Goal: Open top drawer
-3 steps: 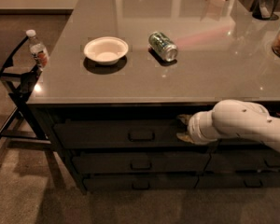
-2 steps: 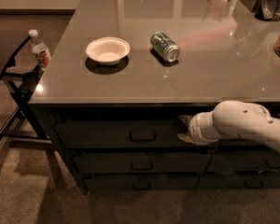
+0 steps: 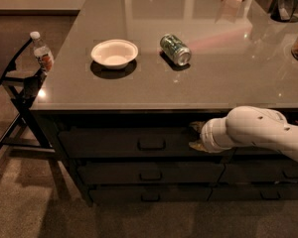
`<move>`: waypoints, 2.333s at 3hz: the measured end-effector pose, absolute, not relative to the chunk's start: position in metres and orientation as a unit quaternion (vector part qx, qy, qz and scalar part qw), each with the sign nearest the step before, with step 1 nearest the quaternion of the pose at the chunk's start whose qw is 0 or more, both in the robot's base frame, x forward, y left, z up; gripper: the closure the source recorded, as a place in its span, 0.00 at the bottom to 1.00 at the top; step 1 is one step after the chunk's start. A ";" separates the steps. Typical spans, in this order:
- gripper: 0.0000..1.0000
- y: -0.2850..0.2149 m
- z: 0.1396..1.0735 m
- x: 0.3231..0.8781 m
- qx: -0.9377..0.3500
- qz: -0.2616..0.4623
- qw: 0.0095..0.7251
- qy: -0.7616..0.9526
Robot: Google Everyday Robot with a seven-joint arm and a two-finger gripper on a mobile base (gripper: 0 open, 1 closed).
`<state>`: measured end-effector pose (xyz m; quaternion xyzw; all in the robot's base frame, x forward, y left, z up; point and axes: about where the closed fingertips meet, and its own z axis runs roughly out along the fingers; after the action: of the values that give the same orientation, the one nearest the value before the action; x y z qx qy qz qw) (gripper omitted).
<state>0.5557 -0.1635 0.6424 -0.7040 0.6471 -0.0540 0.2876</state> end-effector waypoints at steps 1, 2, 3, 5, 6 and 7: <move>0.42 -0.163 0.642 0.556 -0.704 -0.054 0.288 0.647; 0.66 -0.163 0.642 0.556 -0.704 -0.054 0.288 0.647; 0.89 -0.163 0.642 0.556 -0.704 -0.054 0.288 0.647; 1.00 -0.166 0.639 0.548 -0.700 -0.052 0.286 0.653; 1.00 -0.166 0.639 0.549 -0.700 -0.052 0.286 0.653; 1.00 -0.167 0.638 0.548 -0.698 -0.051 0.286 0.655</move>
Offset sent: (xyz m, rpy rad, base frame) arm 0.0000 0.0000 0.0000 0.0000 0.0000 0.0000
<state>0.5482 -0.1670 0.6384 -0.6979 0.6548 -0.0514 0.2857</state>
